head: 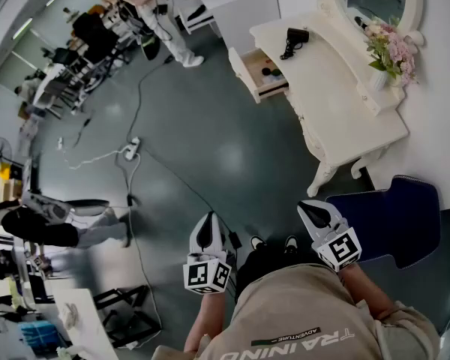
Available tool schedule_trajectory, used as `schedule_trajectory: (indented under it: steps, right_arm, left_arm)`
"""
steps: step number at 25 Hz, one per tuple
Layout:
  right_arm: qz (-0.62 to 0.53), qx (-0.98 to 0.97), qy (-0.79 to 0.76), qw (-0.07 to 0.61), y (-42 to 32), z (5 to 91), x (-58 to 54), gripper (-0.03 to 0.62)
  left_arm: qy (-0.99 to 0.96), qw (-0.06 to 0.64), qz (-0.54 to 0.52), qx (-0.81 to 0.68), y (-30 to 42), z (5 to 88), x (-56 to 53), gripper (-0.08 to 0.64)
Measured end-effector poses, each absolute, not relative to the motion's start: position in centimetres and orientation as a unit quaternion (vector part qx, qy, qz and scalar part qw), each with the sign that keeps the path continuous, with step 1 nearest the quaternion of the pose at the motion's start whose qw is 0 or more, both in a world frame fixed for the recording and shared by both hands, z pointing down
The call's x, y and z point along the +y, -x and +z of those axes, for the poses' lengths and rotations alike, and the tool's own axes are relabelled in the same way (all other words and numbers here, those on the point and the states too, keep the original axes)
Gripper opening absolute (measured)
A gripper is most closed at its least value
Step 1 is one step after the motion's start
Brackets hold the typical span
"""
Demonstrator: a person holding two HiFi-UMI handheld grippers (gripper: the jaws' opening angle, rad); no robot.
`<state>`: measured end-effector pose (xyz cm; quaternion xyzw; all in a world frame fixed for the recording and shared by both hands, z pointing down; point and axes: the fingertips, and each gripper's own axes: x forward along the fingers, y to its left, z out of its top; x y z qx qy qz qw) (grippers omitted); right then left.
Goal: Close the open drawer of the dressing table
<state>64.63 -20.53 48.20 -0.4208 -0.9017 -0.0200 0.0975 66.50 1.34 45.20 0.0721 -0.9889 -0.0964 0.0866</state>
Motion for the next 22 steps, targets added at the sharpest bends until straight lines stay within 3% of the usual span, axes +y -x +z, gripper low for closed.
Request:
schedule_trajectory:
  steps: [17, 22]
  right_arm:
    - [-0.005, -0.900, 0.423, 0.104, -60.1, 50.1, -18.6, 0.002]
    - [-0.028, -0.895, 0.434, 0.101, -56.8, 49.3, -15.9, 0.002]
  left_arm:
    - [-0.053, 0.097, -0.050, -0.993, -65.8, 45.9, 2.7, 0.018]
    - [-0.047, 0.092, -0.080, -0.991, -63.3, 47.0, 4.9, 0.018]
